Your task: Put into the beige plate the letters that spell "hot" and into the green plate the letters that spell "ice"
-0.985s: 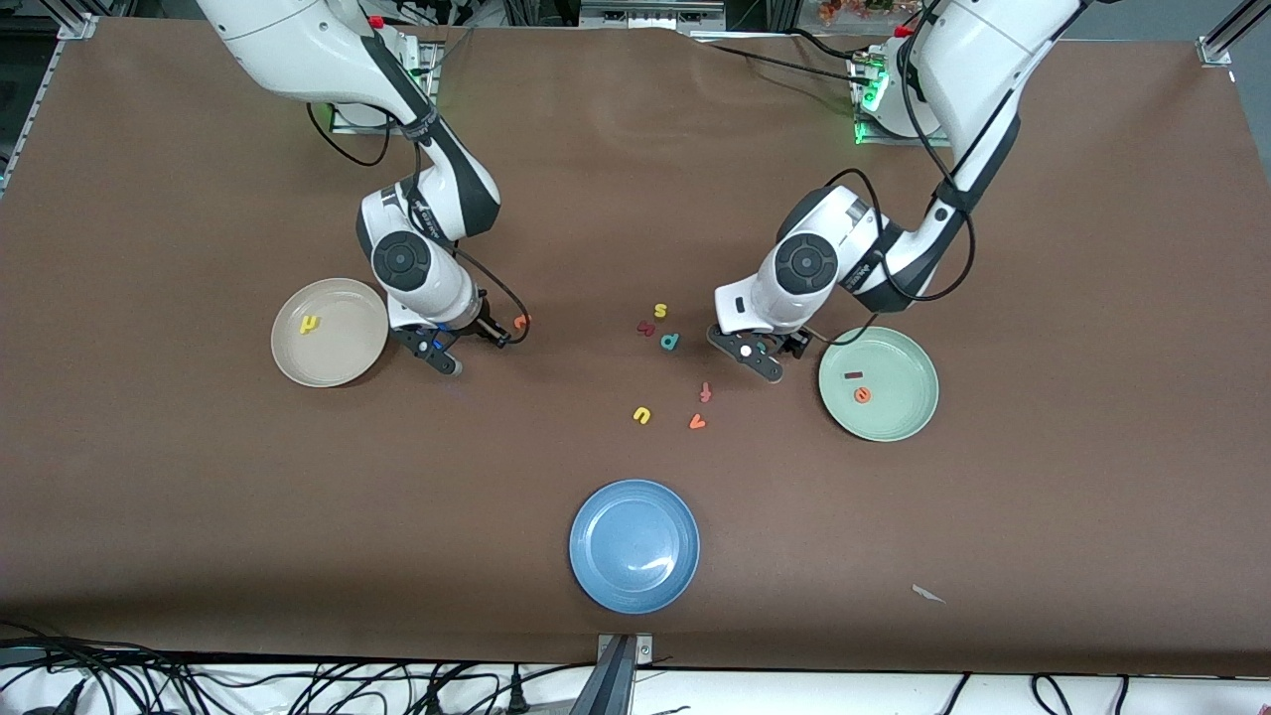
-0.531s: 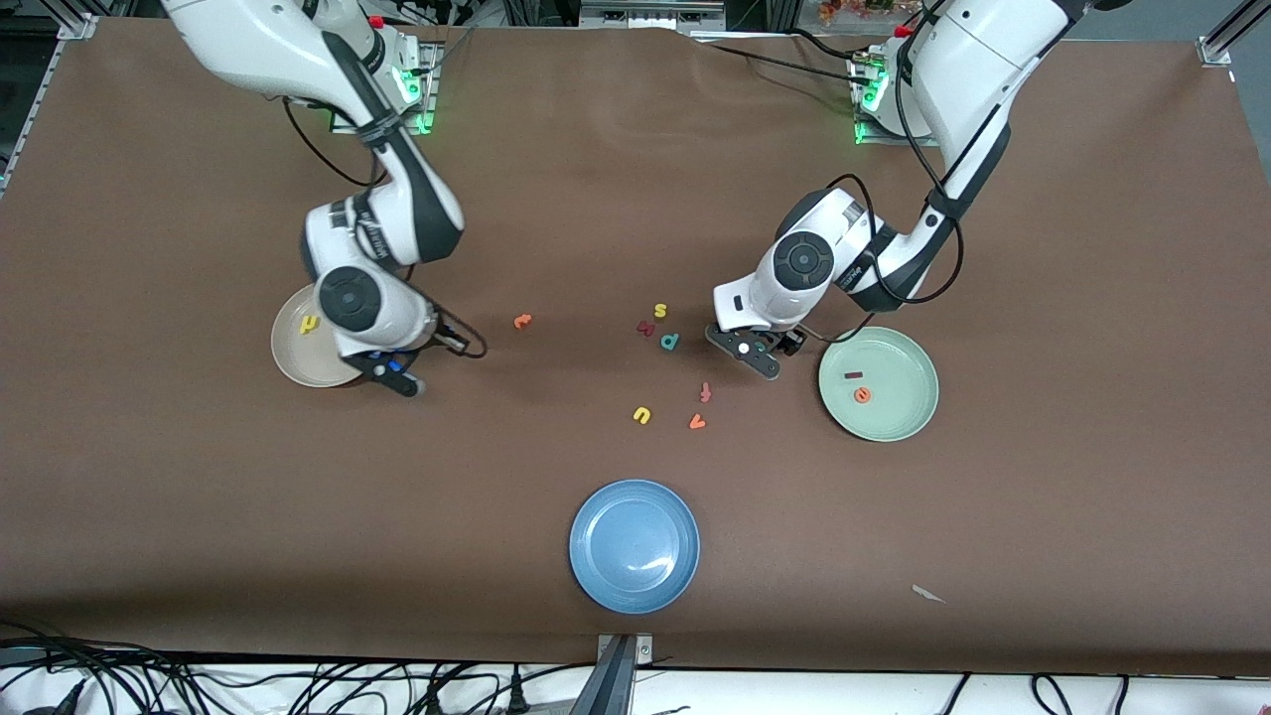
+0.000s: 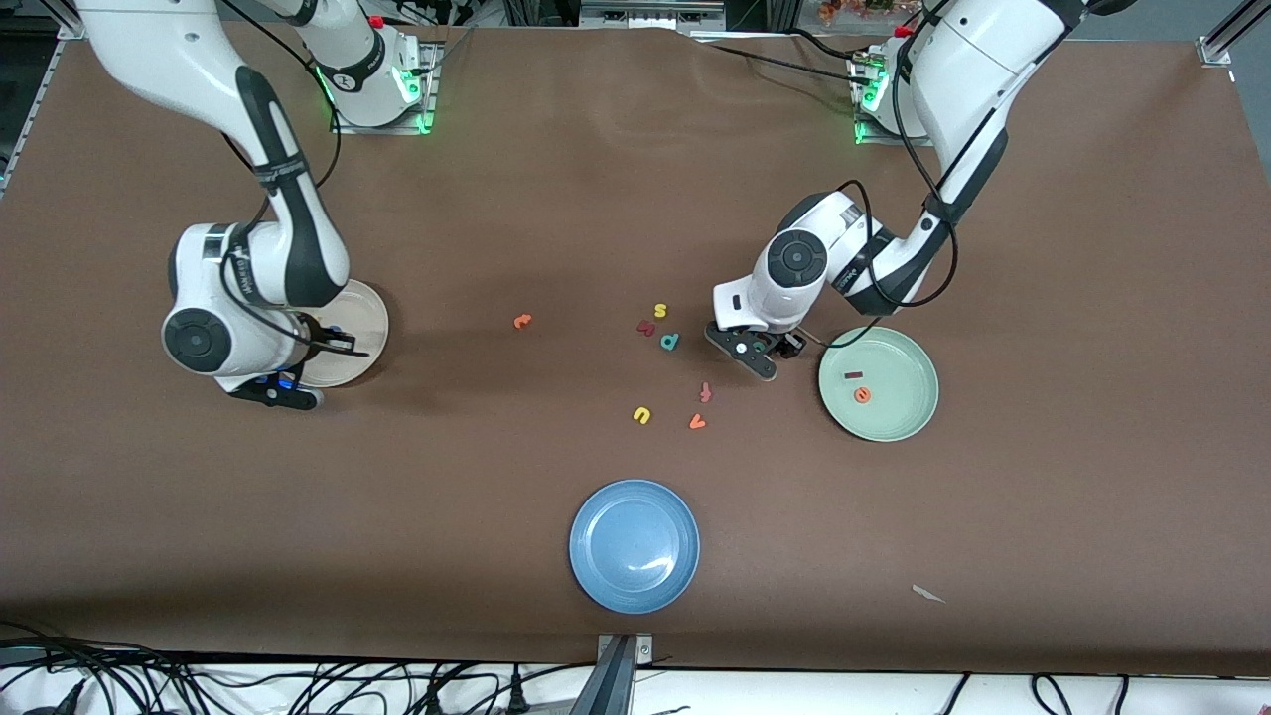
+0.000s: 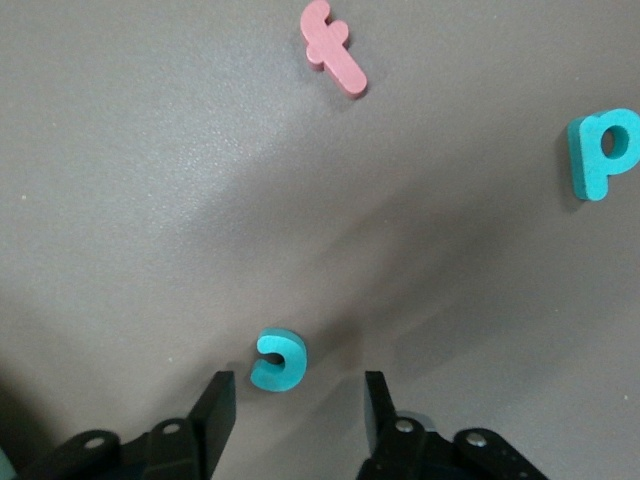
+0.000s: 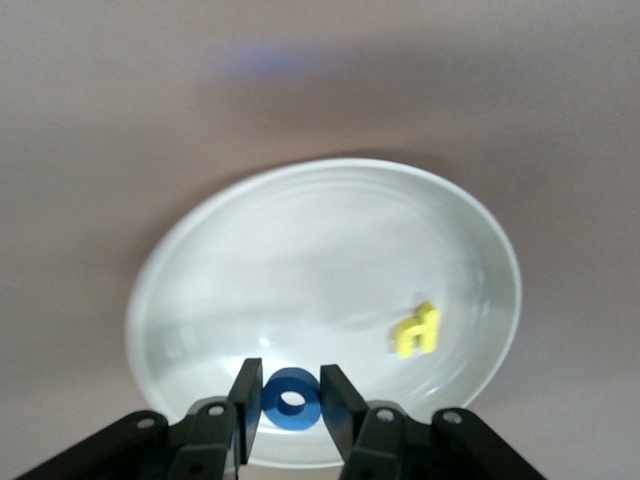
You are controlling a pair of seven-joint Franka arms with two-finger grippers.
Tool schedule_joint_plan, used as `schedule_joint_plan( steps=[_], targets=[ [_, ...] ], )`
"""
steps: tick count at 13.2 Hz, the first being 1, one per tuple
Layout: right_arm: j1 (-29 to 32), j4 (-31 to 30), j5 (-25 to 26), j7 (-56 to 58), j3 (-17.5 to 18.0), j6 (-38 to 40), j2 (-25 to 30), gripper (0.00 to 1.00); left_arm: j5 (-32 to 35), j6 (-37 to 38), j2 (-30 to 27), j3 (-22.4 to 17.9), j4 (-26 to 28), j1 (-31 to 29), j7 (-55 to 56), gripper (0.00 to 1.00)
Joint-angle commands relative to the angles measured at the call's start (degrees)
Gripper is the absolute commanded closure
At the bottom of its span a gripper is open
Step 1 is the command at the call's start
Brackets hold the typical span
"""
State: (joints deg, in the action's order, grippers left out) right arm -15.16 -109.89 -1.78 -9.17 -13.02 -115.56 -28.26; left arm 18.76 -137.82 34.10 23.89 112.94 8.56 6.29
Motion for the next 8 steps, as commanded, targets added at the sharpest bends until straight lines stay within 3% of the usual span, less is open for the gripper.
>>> schedule_joint_plan(
  steps=[1, 2, 3, 4, 6, 8],
  targets=[
    [1.62, -2.08, -0.50, 5.04, 0.27, -0.54, -1.00, 0.73, 3.64, -0.61, 0.43, -0.16, -0.61, -0.30, 0.74, 0.41],
    [1.71, -2.26, -0.50, 5.13, 0.27, -0.46, -1.01, 0.53, 3.65, -0.87, 0.96, -0.16, -0.70, -0.13, 0.83, 0.43],
    [1.72, -2.17, -0.50, 5.13, 0.27, -0.45, -0.92, 0.23, 3.65, -2.00, 1.14, -0.25, -0.70, -0.13, 0.83, 0.46],
    [1.72, -1.91, -0.76, 4.87, 0.36, -0.11, -0.48, 0.05, 3.65, -2.19, 1.14, -0.25, -0.70, -0.21, 0.83, 0.49],
    [1.54, -0.95, -3.65, 3.91, 0.71, 1.03, 0.66, 0.01, 3.65, -2.45, 1.75, -0.34, -1.31, 0.05, 0.74, 0.61],
    [0.23, 0.72, -8.65, -0.99, 1.93, 2.88, 1.36, 0.01, 6.44, -2.45, 1.84, -0.34, -1.58, -0.39, 0.65, 0.90]
  ],
)
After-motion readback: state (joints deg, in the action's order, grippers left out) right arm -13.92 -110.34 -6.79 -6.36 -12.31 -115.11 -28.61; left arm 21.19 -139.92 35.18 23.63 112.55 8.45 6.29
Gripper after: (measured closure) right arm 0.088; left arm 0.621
